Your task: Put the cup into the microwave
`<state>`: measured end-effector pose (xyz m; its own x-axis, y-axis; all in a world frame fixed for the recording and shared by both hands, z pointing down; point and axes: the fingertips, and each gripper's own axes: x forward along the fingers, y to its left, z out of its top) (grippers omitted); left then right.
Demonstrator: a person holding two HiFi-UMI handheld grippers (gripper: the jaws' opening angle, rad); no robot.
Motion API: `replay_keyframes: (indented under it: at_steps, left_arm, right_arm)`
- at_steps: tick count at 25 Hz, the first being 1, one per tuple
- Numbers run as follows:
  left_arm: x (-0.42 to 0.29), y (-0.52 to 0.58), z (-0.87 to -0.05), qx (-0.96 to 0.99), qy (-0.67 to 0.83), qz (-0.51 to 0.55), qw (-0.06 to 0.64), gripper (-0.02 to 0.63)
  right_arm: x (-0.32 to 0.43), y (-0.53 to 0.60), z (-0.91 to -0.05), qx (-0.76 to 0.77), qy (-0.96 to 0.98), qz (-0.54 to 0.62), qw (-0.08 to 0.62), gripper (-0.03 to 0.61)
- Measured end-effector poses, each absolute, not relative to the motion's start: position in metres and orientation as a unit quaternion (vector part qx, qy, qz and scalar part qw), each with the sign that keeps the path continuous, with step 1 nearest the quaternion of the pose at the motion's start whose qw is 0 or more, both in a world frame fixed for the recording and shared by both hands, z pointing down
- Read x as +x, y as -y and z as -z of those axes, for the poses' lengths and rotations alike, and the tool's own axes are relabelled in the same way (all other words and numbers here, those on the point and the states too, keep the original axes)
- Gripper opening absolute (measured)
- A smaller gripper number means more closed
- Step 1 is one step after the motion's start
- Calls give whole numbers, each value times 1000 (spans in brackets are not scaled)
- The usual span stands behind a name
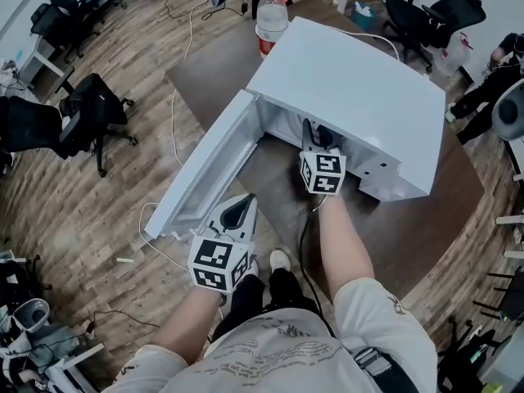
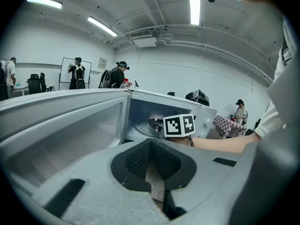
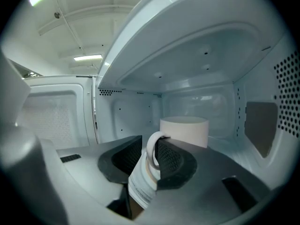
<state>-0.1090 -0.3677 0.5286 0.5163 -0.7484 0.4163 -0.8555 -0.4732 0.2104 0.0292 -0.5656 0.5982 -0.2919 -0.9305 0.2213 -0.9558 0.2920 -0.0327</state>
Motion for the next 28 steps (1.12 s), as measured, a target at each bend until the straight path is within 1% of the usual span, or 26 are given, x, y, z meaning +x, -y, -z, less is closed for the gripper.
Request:
replay_keyframes:
  at_steps: [1, 5, 10, 16, 20, 21, 22, 28]
  left_arm:
    - [-110, 367, -528, 847, 474, -134, 199, 12]
    - [-112, 365, -527, 847, 474, -135, 201, 12]
    - [-112, 362, -525, 848, 471, -136, 200, 12]
    - [-111, 361, -518, 851, 470, -134, 195, 12]
    - [-112, 361, -507, 854, 468, -127, 188, 12]
    - [-112, 361, -503, 855, 468, -123, 187, 12]
    - [-111, 361, -499, 856, 467, -118, 186, 12]
    - [-112, 365, -467, 863, 467, -88, 172, 12]
  right_arm:
    - [28, 565, -600, 587, 801, -82, 86, 89]
    - [27, 561, -606, 588, 797, -90, 109, 97]
    - [32, 555, -611, 596, 788, -99, 118, 118]
    - [45, 539, -605, 612, 776, -107, 110, 123]
    - [40, 520, -592, 614, 775, -113, 100, 123]
    - [38, 513, -588, 614, 775, -112, 99, 91]
    - [36, 506, -582, 612, 777, -110, 97, 29]
    - [25, 466, -537, 605, 786, -107, 66, 15]
